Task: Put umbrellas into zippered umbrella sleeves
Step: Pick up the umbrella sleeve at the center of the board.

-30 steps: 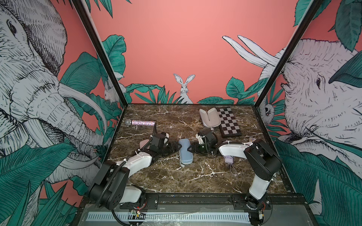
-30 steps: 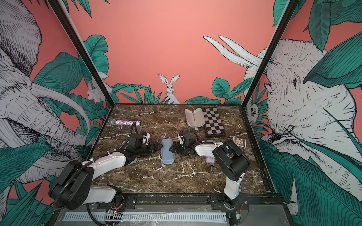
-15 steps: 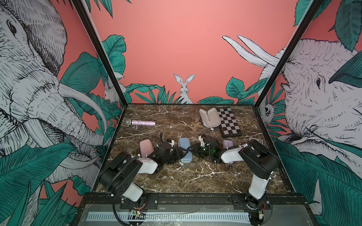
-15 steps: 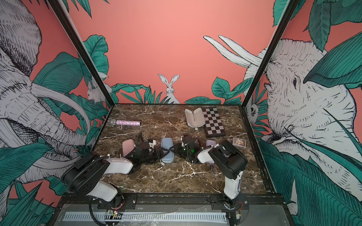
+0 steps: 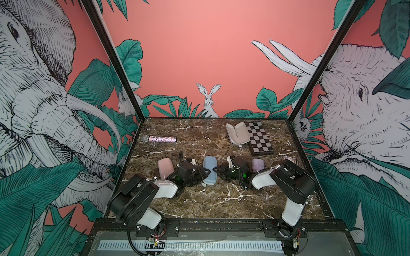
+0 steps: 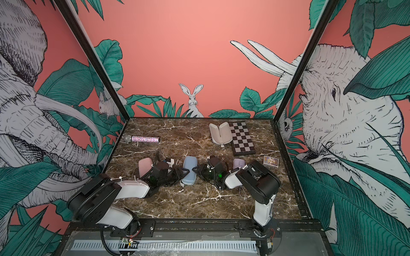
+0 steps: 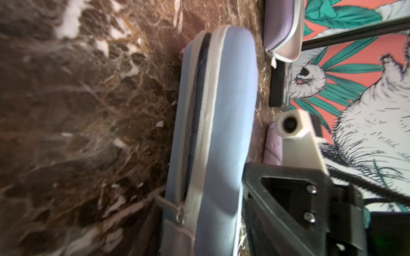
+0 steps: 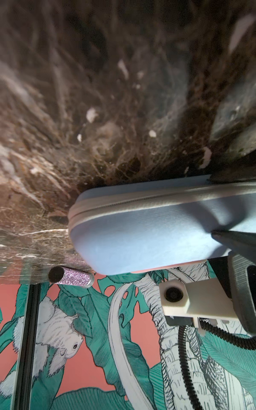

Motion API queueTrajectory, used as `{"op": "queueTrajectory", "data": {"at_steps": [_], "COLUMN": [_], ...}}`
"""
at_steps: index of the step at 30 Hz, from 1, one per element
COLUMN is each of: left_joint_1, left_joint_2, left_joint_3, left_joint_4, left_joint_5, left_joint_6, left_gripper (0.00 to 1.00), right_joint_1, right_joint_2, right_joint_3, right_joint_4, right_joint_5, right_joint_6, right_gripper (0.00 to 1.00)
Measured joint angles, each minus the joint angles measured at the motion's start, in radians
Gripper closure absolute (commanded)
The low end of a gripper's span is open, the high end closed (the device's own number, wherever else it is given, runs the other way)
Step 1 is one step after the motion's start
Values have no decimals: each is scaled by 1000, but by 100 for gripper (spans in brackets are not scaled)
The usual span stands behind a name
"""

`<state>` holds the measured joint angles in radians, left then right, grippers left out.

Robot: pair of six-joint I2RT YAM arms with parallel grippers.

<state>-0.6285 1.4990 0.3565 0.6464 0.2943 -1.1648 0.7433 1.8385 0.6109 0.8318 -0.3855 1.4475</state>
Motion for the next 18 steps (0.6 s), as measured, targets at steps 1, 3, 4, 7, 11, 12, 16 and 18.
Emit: {"op": "queueTrajectory", "data": {"at_steps": [1, 3, 4, 7, 11, 12, 16, 18], "left_joint_1": [0, -7, -12, -27, -36, -37, -40, -42], "left_joint_2": [10, 22, 25, 36, 69, 78, 114, 130], "left_joint_3": [-2, -4, -4, -5, -6, -8, -16, -16], "left_joint_4": [19, 59, 72, 107, 162, 179, 244, 271], "left_joint_5": [0, 0, -2, -14, -29, -31, -31, -28], "left_joint_6": [-9, -22, -25, -35, -61, -68, -80, -86], "left_gripper": [30, 29, 29, 36, 52, 54, 67, 74], "right_joint_1": [0, 0, 0, -1, -4, -4, -4, -5], "right_joint_2": [5, 9, 9, 9, 9, 9, 12, 13], "right_joint_3": [-10, -26, -32, -45, -57, -60, -72, -79], "right_joint_4": [26, 62, 76, 106, 143, 150, 168, 175], "right_joint_5": [3, 9, 13, 31, 52, 56, 71, 79], "right_joint_6": [10, 27, 32, 50, 79, 84, 98, 99], "right_gripper": [67, 67, 68, 68, 68, 68, 64, 58]}}
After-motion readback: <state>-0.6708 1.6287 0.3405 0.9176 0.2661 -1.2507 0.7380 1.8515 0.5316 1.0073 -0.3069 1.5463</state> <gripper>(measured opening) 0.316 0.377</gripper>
